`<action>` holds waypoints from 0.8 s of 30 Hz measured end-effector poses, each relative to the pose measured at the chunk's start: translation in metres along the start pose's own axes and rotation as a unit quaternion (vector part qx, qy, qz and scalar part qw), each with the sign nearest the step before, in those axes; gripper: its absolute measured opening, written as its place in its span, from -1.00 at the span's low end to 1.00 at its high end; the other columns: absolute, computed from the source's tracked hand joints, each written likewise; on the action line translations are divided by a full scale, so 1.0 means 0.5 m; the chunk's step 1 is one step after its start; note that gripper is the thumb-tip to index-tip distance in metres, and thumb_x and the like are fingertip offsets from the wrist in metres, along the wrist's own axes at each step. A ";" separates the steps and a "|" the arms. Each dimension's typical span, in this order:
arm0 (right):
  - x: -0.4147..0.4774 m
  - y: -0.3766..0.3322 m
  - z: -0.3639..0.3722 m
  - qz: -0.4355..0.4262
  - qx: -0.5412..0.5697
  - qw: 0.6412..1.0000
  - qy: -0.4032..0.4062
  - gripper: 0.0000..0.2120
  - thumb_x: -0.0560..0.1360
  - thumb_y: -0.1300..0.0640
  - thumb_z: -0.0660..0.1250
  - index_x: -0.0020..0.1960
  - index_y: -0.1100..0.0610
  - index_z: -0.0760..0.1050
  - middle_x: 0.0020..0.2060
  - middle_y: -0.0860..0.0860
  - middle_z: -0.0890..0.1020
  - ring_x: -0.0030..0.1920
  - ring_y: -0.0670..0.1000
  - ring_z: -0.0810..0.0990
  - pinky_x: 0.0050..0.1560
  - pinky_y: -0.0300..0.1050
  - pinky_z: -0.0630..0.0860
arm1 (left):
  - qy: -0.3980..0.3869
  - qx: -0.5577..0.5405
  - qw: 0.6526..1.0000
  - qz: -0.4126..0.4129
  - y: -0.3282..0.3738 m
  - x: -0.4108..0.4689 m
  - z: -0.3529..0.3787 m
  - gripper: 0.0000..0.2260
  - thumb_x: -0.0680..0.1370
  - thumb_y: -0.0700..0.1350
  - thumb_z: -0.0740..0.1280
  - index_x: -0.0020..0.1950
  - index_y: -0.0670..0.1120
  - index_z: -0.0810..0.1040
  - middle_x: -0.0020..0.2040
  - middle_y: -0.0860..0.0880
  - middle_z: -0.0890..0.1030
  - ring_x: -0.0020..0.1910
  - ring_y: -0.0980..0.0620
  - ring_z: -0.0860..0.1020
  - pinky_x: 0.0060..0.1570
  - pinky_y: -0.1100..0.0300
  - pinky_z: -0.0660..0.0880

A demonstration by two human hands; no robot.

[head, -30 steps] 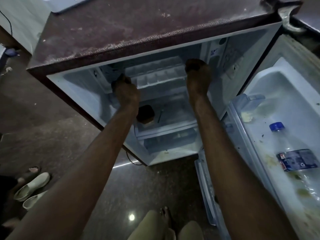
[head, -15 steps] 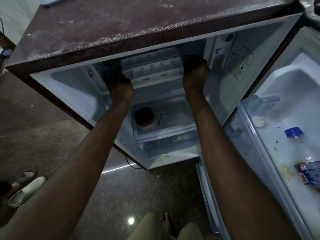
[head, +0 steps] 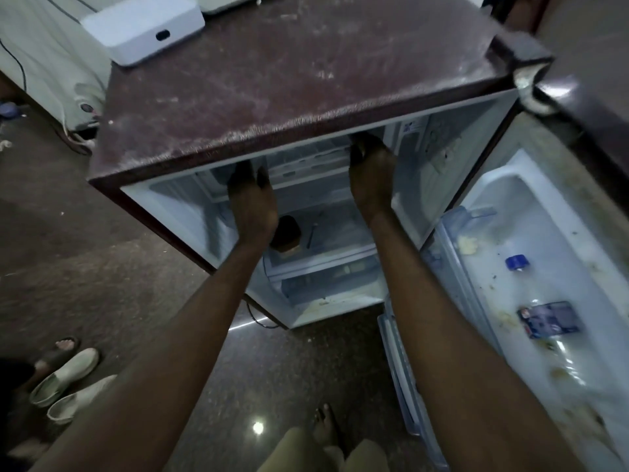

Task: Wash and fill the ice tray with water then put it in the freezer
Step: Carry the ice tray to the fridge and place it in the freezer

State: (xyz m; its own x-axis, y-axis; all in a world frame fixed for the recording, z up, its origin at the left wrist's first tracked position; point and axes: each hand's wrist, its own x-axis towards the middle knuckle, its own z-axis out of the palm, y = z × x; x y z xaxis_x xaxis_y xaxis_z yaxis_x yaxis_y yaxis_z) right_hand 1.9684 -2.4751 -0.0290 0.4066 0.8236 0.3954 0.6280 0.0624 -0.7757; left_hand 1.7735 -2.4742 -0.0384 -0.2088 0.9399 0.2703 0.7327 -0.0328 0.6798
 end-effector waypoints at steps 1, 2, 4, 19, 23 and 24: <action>-0.011 -0.016 -0.024 0.026 0.001 0.999 -0.019 -0.74 0.63 0.33 0.27 0.26 0.30 0.63 0.22 0.21 0.67 0.22 0.17 0.63 0.30 -0.19 0.46 | -0.012 -0.009 1.000 0.004 0.013 -0.024 -0.010 -0.57 0.74 -0.07 0.15 0.58 -0.23 0.33 0.51 -0.21 0.43 0.50 -0.18 0.39 0.49 0.07 0.30; -0.033 -0.036 -0.050 0.049 -0.004 0.998 -0.041 -0.72 0.63 0.34 0.26 0.28 0.29 0.63 0.25 0.19 0.66 0.26 0.16 0.62 0.34 -0.27 0.39 | -0.033 -0.011 0.999 0.006 0.023 -0.055 -0.015 -0.55 0.74 -0.07 0.14 0.60 -0.22 0.28 0.56 -0.19 0.37 0.56 -0.15 0.31 0.54 0.05 0.24; -0.081 -0.063 -0.099 0.035 -0.046 0.997 -0.056 -0.68 0.59 0.40 0.24 0.27 0.30 0.63 0.27 0.20 0.65 0.28 0.16 0.61 0.34 -0.34 0.31 | -0.066 0.008 0.997 0.036 0.069 -0.132 -0.038 -0.53 0.75 -0.04 0.12 0.63 -0.19 0.22 0.62 -0.15 0.26 0.63 -0.13 0.18 0.58 0.03 0.16; -0.281 -0.224 -0.556 -0.021 -0.270 0.962 0.028 -0.56 0.50 0.35 0.16 0.30 0.20 0.61 0.41 0.19 0.54 0.47 0.22 0.43 0.56 0.22 0.22 | -0.208 -0.077 0.950 0.220 0.334 -0.504 -0.154 -0.45 0.73 0.05 0.14 0.65 -0.19 0.16 0.67 -0.15 0.12 0.67 -0.10 -0.01 0.57 -0.13 0.20; -0.330 -0.228 -0.662 0.058 -0.339 0.939 0.007 -0.52 0.50 0.35 0.24 0.40 0.16 0.51 0.53 0.18 0.39 0.59 0.23 0.22 0.59 0.35 -0.03 | -0.215 -0.095 0.943 0.236 0.396 -0.570 -0.188 -0.44 0.72 0.07 0.14 0.65 -0.19 0.17 0.67 -0.13 0.13 0.67 -0.12 -0.01 0.61 -0.07 0.15; -0.342 -0.226 -0.680 0.077 -0.347 0.935 -0.005 -0.50 0.51 0.34 0.25 0.44 0.15 0.48 0.55 0.17 0.36 0.60 0.23 0.19 0.58 0.41 -0.05 | -0.215 -0.095 0.942 0.238 0.409 -0.584 -0.197 -0.44 0.73 0.08 0.15 0.65 -0.18 0.16 0.67 -0.12 0.12 0.67 -0.10 -0.03 0.61 -0.05 0.14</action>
State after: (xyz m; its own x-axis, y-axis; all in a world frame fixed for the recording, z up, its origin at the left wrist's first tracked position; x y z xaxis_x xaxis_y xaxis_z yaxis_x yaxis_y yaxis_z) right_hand 2.0535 -2.8149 0.1583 0.5238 0.7981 0.2978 0.8429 -0.4351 -0.3164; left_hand 1.9205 -2.7888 0.0889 0.4270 0.8523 0.3020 0.5383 -0.5079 0.6725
